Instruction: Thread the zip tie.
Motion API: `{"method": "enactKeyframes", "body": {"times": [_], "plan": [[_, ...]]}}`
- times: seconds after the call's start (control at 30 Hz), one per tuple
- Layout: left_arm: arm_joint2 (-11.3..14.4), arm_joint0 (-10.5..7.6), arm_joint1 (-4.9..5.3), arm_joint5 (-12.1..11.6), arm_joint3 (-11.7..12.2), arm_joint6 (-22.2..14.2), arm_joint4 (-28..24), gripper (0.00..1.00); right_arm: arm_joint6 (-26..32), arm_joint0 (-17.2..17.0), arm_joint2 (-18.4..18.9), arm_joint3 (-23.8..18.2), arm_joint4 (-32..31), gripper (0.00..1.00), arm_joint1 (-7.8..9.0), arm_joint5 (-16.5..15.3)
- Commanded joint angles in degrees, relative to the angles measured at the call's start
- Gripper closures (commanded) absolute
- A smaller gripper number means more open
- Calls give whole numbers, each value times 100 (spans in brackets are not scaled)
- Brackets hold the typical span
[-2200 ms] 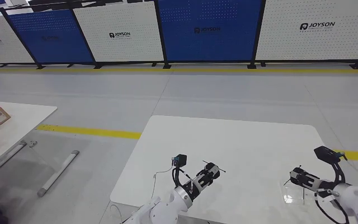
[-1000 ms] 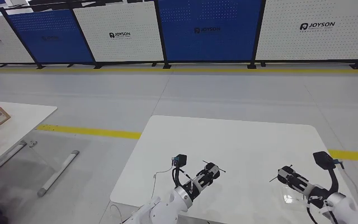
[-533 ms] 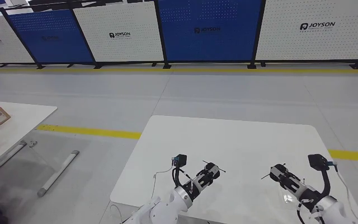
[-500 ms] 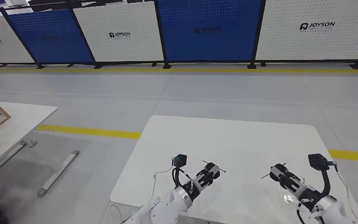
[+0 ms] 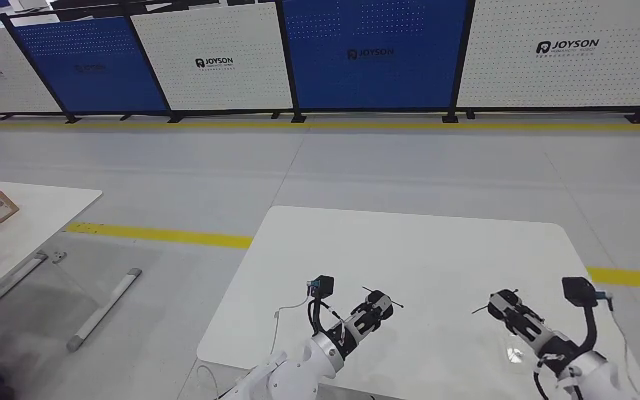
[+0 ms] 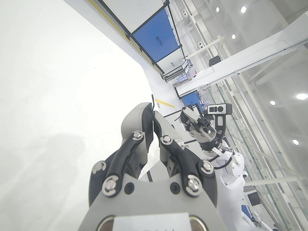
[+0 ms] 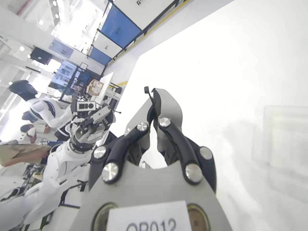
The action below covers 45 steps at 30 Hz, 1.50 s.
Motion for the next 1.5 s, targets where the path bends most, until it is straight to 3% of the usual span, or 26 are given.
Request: {"method": "enactKeyframes", "body": {"times": [0.0,0.2,0.5,0.57,0.7,0.83,1.03,1.47], "plan": [[0,0,0,0,0,0,0,100,-256,-162,154,117,231,100,-22,-318],[0,0,0,0,0,0,0,100,-529,-492,328,436,580,100,-76,-942],[0,0,0,0,0,0,0,100,-529,-492,328,436,580,100,-76,-942],[-7,-58,-6,103,-18,304,410,100,-529,-492,328,436,580,100,-76,-942],[238,-160,-44,384,-201,499,1071,100,-529,-492,328,436,580,100,-76,-942],[442,-379,-80,736,-315,-5,1199,100,-529,-492,328,436,580,100,-76,-942],[749,-765,-131,1332,-305,-608,1752,100,-529,-492,328,436,580,100,-76,-942],[756,-763,-133,1307,-278,-584,1773,100,-529,-492,328,436,580,100,-76,-942]]}}
